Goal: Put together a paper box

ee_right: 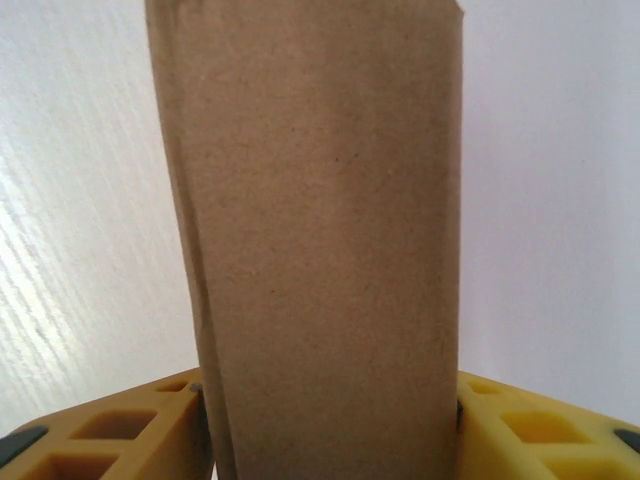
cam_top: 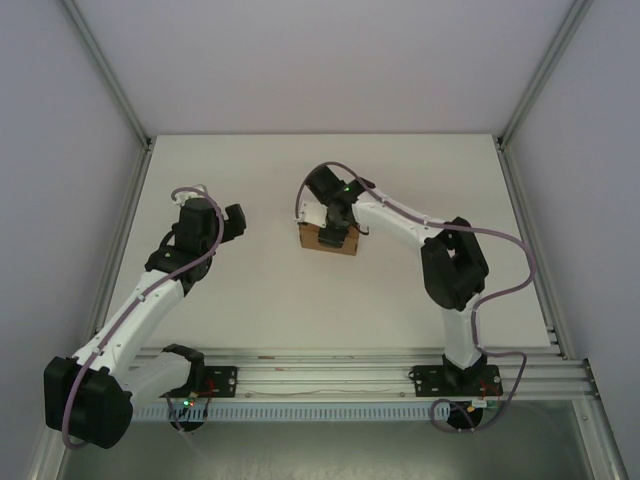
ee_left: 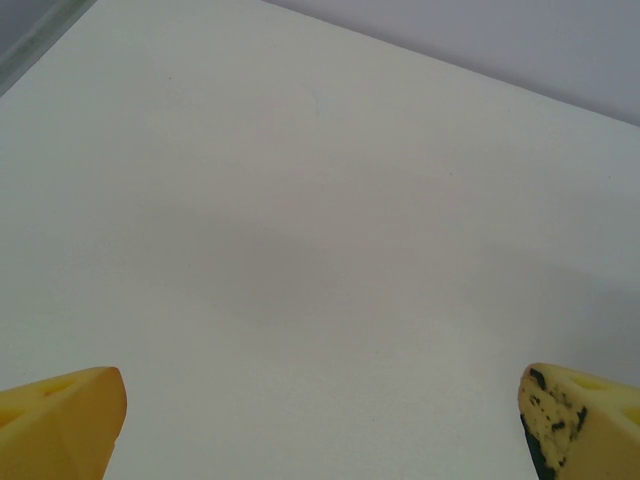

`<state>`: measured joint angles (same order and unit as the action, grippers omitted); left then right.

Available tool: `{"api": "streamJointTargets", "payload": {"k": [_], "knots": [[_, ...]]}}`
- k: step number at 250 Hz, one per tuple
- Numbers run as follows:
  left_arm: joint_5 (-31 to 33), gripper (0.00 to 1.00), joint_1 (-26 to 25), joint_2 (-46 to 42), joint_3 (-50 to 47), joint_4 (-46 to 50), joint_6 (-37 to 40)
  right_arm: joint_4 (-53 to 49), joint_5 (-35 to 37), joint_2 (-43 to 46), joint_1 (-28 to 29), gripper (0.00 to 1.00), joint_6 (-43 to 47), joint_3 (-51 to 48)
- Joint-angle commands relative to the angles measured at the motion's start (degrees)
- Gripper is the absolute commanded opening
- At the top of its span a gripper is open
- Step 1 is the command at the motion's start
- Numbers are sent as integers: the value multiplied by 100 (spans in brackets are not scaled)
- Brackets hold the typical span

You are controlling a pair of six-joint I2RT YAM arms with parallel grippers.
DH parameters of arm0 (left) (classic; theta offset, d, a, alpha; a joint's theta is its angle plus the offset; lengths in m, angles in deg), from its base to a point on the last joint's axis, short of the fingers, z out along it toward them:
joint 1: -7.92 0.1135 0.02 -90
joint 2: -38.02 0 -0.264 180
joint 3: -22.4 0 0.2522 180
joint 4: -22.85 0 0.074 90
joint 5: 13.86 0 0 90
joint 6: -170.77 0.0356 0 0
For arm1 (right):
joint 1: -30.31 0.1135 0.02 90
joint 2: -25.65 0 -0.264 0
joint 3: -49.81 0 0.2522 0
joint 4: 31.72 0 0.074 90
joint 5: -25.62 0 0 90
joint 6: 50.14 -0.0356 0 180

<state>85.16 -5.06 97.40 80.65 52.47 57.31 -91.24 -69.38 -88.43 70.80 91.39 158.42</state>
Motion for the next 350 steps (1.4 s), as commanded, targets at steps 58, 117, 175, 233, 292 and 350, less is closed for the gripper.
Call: {"api": "streamJointTargets", "payload": {"k": [58,117,175,233,292,350], "knots": [[-2,100,51,-61,-126,42,96,2433,2143,404,327,56,1485,-1440],[-66,100,47,2,-106,15,115,2653,2515,797,598,72,1325,-2247],[-144,100,41,28,-53,5,151,2531,2514,1238,751,92,822,-2858],[-210,100,46,-6,-3,29,184,2223,1891,2174,778,100,345,-3206],[115,100,57,-64,77,-323,389,2805,1496,3623,632,100,-697,-3599],[451,100,643,395,-373,-1498,771,4048,856,4673,-1490,100,-4100,-4559]]}}
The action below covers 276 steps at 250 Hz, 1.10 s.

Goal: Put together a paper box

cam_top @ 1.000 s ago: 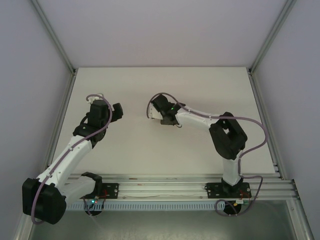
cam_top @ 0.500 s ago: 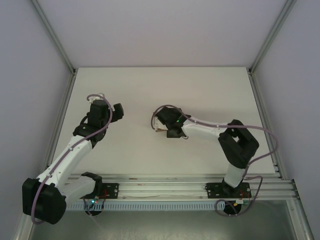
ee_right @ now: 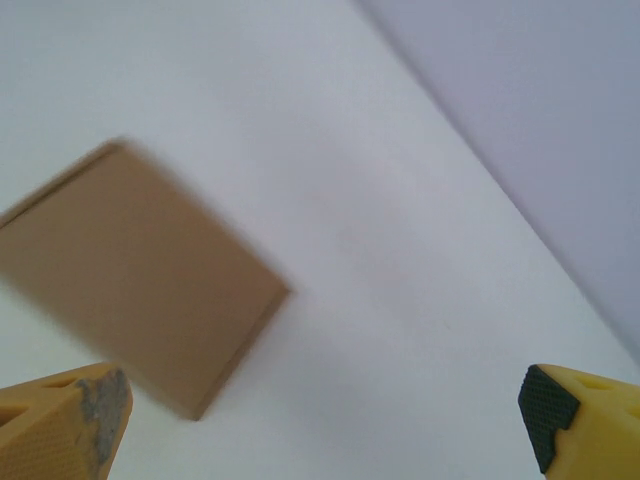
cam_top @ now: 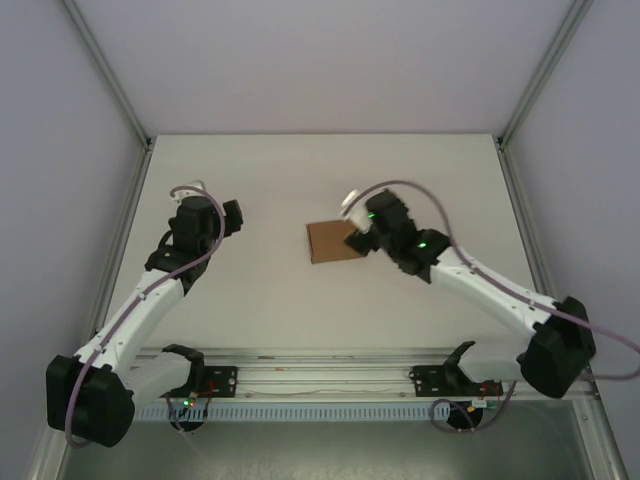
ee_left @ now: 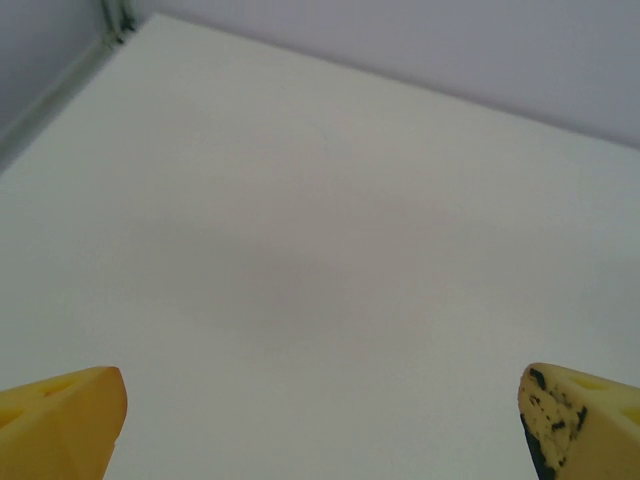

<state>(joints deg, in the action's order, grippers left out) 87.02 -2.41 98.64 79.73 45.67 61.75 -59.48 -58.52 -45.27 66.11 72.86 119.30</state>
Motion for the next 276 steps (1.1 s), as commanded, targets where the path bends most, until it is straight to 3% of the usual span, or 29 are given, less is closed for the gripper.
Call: {"api": "streamJointTargets", "payload": {"k": [1,18,46,64,100,126,136,161,185,191,199,205,217,224,233,240,248,264,276], "knots": [[266,100,394,281,-293,-845,333,912,-220,371,-1056,100,-2294,-680],[330,100,609,459,-587,-1438,528,1496,27,458,-1682,100,-2993,-1204],[99,100,860,654,-1331,-2890,917,2892,-237,440,-2537,100,-3435,-2178],[44,100,906,875,-1849,-3950,1222,3925,122,241,-2710,100,-3340,-2683],[-99,100,978,1253,-2199,-4764,1380,3974,-30,-308,-2893,100,-2969,-2645],[-36,100,1013,1650,-2492,-5669,1453,4936,288,-808,-2933,100,-2876,-2927],[-53,100,1024,1583,-2413,-5400,1472,5344,322,-983,-2982,100,-2914,-3038],[-94,100,1098,1813,-2860,-6553,1550,5371,-256,-1081,-3227,100,-3013,-3083],[-347,100,1165,2895,-3097,-8323,1729,6077,-824,-1056,-3485,100,-3105,-3531],[-483,100,1165,2868,-3016,-8078,1773,6558,-1110,-1270,-3574,100,-3049,-3710],[-563,100,1171,2523,-2779,-7025,1657,7483,-1330,-1716,-3635,100,-3163,-3819],[-503,100,1178,2402,-2615,-6478,1580,7373,-1216,-1732,-3645,100,-3225,-3769],[-434,100,1200,2733,-2719,-7239,1650,5785,-946,-1306,-3663,100,-3270,-3334],[-493,100,1200,2764,-2757,-7378,1670,6217,-920,-1510,-3673,100,-3341,-3339],[-516,100,1217,2585,-2639,-6856,1598,6822,-835,-1683,-3697,100,-3395,-3503],[-523,100,1214,2505,-2525,-6479,1553,6397,-755,-1531,-3693,100,-3411,-3404],[-512,100,1209,2607,-2592,-6783,1622,5742,-628,-1419,-3694,100,-3463,-3196],[-522,100,1209,2640,-2631,-6946,1655,6470,-551,-1600,-3696,100,-3504,-3404],[-525,100,1204,2545,-2539,-6568,1597,6124,-474,-1490,-3702,100,-3506,-3314]]}}
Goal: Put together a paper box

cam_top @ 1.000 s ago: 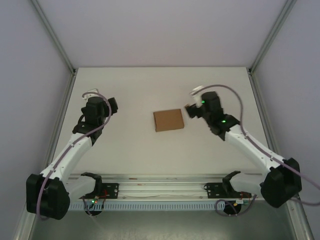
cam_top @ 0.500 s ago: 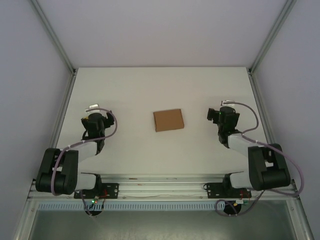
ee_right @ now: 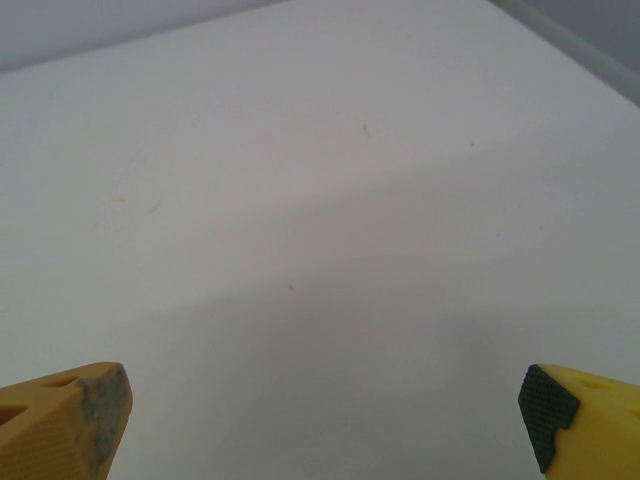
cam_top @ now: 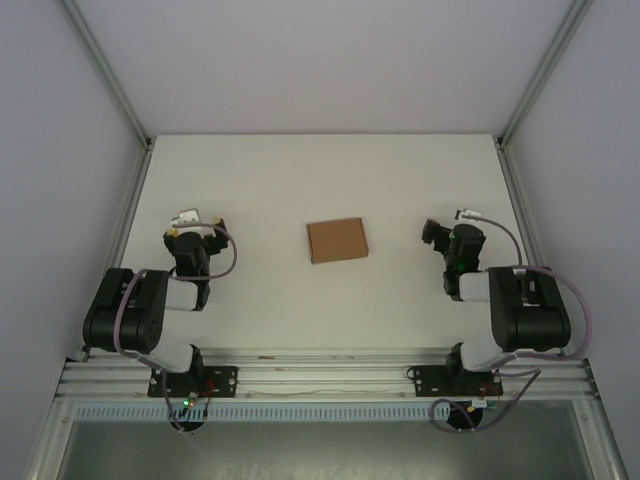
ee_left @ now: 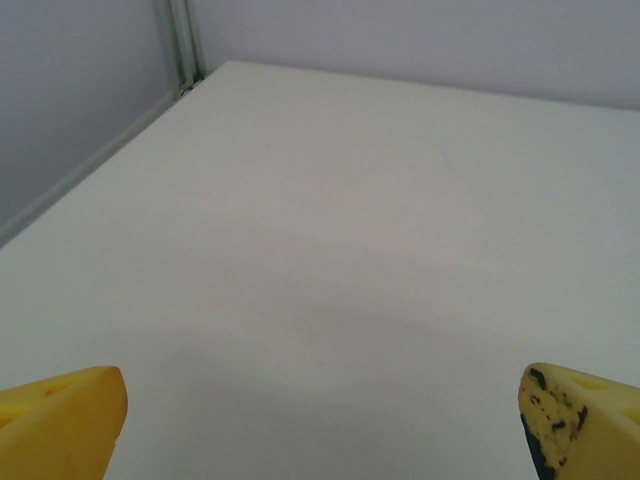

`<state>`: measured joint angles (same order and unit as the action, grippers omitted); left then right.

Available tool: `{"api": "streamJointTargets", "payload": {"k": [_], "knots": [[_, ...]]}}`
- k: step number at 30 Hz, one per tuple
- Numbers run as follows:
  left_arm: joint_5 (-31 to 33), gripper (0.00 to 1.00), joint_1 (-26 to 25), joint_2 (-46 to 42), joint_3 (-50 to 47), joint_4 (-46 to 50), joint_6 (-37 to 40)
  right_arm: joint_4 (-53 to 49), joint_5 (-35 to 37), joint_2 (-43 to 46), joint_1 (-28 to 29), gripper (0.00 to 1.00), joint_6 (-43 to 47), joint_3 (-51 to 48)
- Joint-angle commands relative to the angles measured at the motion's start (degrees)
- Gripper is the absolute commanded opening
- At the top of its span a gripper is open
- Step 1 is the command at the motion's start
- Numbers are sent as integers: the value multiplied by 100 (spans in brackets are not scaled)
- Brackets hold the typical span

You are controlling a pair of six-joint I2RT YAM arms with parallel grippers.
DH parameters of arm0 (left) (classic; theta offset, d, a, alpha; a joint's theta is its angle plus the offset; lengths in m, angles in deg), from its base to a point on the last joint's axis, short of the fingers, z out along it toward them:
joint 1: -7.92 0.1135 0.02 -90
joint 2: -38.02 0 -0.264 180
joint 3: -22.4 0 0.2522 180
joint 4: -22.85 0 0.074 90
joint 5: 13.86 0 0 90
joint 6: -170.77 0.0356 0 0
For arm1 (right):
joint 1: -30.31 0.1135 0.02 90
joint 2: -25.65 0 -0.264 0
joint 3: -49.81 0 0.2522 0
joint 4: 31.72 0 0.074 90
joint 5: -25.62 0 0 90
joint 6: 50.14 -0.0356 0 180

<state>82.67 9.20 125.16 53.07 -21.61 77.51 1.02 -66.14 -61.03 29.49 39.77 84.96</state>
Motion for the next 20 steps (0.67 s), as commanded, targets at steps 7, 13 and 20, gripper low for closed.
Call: {"api": "streamJointTargets", "payload": {"k": [7,13,20], "knots": [[-80,100,30,-41,84,-73,82,67,265,83,-28,100,-166,107],[-61,100,23,-67,115,59,76,62,264,86,-31,100,-157,120],[-11,100,-31,-58,149,91,125,60,264,82,-32,100,-170,115]]}}
